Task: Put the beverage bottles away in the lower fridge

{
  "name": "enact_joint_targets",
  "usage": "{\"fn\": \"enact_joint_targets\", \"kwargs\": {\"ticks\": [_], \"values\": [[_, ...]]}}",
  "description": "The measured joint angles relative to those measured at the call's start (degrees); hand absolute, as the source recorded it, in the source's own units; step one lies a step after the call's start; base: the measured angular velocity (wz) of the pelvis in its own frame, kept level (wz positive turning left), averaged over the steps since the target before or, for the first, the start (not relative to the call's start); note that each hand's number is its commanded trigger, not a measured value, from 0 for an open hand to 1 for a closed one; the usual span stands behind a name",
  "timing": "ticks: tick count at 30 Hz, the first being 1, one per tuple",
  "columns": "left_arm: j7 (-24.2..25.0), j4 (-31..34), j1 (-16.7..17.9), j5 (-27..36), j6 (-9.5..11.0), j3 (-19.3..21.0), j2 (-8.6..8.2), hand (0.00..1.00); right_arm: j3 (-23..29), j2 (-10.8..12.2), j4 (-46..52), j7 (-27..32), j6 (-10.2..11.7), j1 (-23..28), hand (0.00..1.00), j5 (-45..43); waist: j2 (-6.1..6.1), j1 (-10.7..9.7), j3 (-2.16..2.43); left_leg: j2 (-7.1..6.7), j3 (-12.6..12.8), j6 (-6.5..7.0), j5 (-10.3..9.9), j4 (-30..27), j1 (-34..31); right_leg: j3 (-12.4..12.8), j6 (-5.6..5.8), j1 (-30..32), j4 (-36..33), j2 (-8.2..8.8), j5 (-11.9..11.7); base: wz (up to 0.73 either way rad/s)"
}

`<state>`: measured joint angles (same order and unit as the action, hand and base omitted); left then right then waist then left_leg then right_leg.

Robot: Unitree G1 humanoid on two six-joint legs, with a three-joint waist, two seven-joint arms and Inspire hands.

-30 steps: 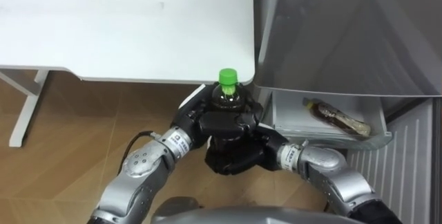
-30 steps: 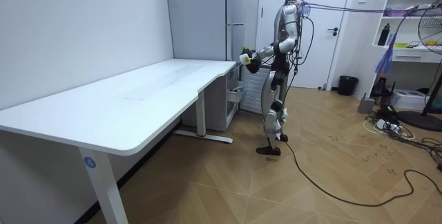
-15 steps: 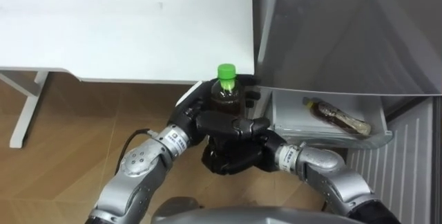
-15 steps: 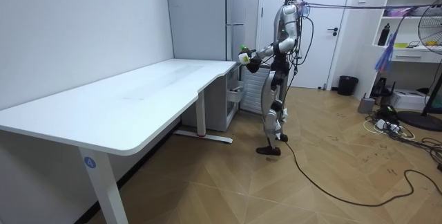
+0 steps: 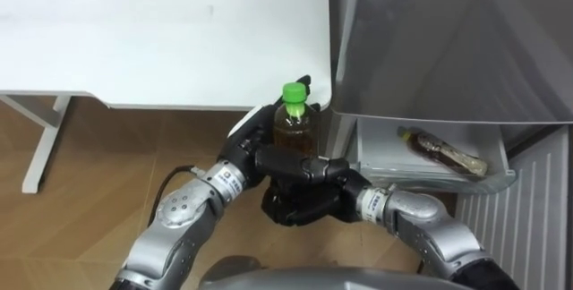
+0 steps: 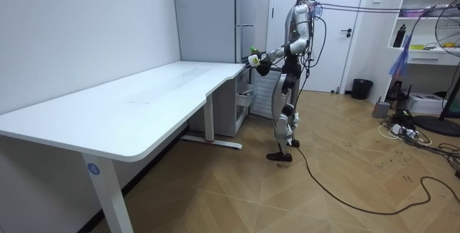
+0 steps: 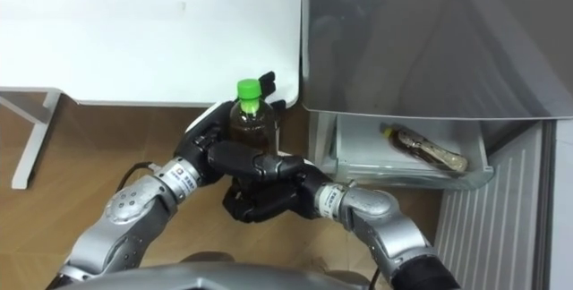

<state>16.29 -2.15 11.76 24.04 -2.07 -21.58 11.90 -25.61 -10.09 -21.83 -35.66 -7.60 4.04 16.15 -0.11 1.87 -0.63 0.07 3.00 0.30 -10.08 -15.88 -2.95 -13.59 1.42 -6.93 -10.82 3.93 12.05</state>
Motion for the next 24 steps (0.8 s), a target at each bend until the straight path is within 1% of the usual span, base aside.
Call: {"fn": "enact_joint_targets", "kwargs": {"ticks": [2,5,7,10,14,17,19,20,21,22,23,24], "values": [[0.0,0.0,-0.1,0.0,0.0,0.0,0.03,0.00,0.4,0.0,0.0,0.0,0.0,0.0,1.00,0.0,-0.06,0.0,-0.05,0.00,0.0,0.00,0.0,0.0,0.0,0.1,0.00,0.0,0.0,0.00,0.0,0.00],[0.0,0.2,-0.7,0.0,0.0,0.2,0.04,0.00,0.8,0.0,0.0,0.0,0.0,0.0,1.00,0.0,-0.14,0.0,-0.45,0.01,-0.2,0.00,0.0,-0.2,0.0,0.1,0.00,0.0,0.0,-0.01,0.0,0.00],[0.0,1.1,-1.0,0.0,0.0,0.6,0.09,0.00,1.2,0.1,0.0,0.0,0.2,-0.1,1.00,0.0,-0.08,0.0,-0.84,0.02,-0.3,0.02,0.0,-0.8,-0.3,0.0,-0.02,0.0,0.0,-0.03,0.0,0.00],[0.0,3.5,-1.0,0.1,0.0,1.4,0.50,0.00,0.9,-0.1,0.0,0.0,0.2,-0.1,1.00,0.0,-0.08,0.1,-1.14,0.05,-0.2,0.02,0.0,-0.7,-0.4,0.0,-0.03,0.1,0.0,-0.05,0.0,0.00],[0.0,5.9,-1.1,0.6,0.4,2.7,0.22,0.00,0.9,0.0,0.0,-0.1,0.6,0.0,1.00,0.0,-0.03,0.3,-1.11,0.08,-0.1,0.01,-0.1,-0.9,-0.3,0.0,-0.03,0.1,0.0,-0.04,0.0,0.00],[0.1,8.8,-1.1,3.6,0.5,4.1,0.50,0.00,1.0,-0.2,0.0,-0.5,0.6,0.1,1.00,0.0,0.09,0.3,-1.04,0.08,-0.1,0.01,-0.1,-1.2,-0.4,0.0,-0.03,0.0,-0.1,-0.04,0.0,0.00],[0.2,12.2,-1.1,5.3,0.7,6.5,0.35,0.00,1.2,-1.2,0.0,-1.0,0.5,0.2,1.00,0.0,0.25,0.3,-0.93,0.07,-0.1,0.01,-0.1,-1.4,-0.3,0.0,-0.03,0.0,-0.1,0.00,0.0,0.00],[0.2,13.1,-1.3,5.6,0.9,7.3,0.31,0.00,1.5,-1.4,0.0,-1.1,0.5,0.3,1.00,0.0,0.29,0.4,-0.90,0.07,-0.1,0.01,-0.1,-1.3,-0.3,0.0,-0.03,0.0,-0.1,0.00,0.0,0.00],[0.1,13.9,-1.8,6.0,1.6,9.1,0.24,0.00,2.2,-1.6,0.0,-1.4,0.5,0.7,1.00,-0.1,0.40,0.5,-0.82,0.08,-0.1,0.01,-0.1,-1.2,-0.2,0.1,-0.03,0.0,-0.1,-0.02,0.0,0.00],[0.0,14.0,-2.4,7.1,2.4,10.5,0.18,0.00,2.3,-2.1,0.0,-1.4,0.5,0.8,1.00,-0.1,0.57,0.5,-0.70,0.07,-0.1,0.02,-0.1,-1.2,0.0,0.1,-0.03,0.0,-0.1,-0.02,0.0,0.00],[-0.2,14.0,-2.6,7.6,2.6,11.1,0.19,0.00,2.3,-2.3,0.0,-1.4,0.5,0.9,1.00,-0.1,0.66,0.6,-0.63,0.07,-0.1,0.02,-0.1,-1.1,0.2,0.0,-0.03,0.0,-0.1,-0.01,0.0,-0.03],[-0.7,14.0,-2.8,7.9,2.7,12.2,0.14,0.00,2.6,-2.5,0.0,-1.5,0.5,1.6,1.00,-0.1,0.77,0.8,-0.38,0.06,0.0,0.02,-0.1,-0.8,0.6,-0.1,-0.03,-0.4,-0.1,0.01,0.0,0.00]]}}
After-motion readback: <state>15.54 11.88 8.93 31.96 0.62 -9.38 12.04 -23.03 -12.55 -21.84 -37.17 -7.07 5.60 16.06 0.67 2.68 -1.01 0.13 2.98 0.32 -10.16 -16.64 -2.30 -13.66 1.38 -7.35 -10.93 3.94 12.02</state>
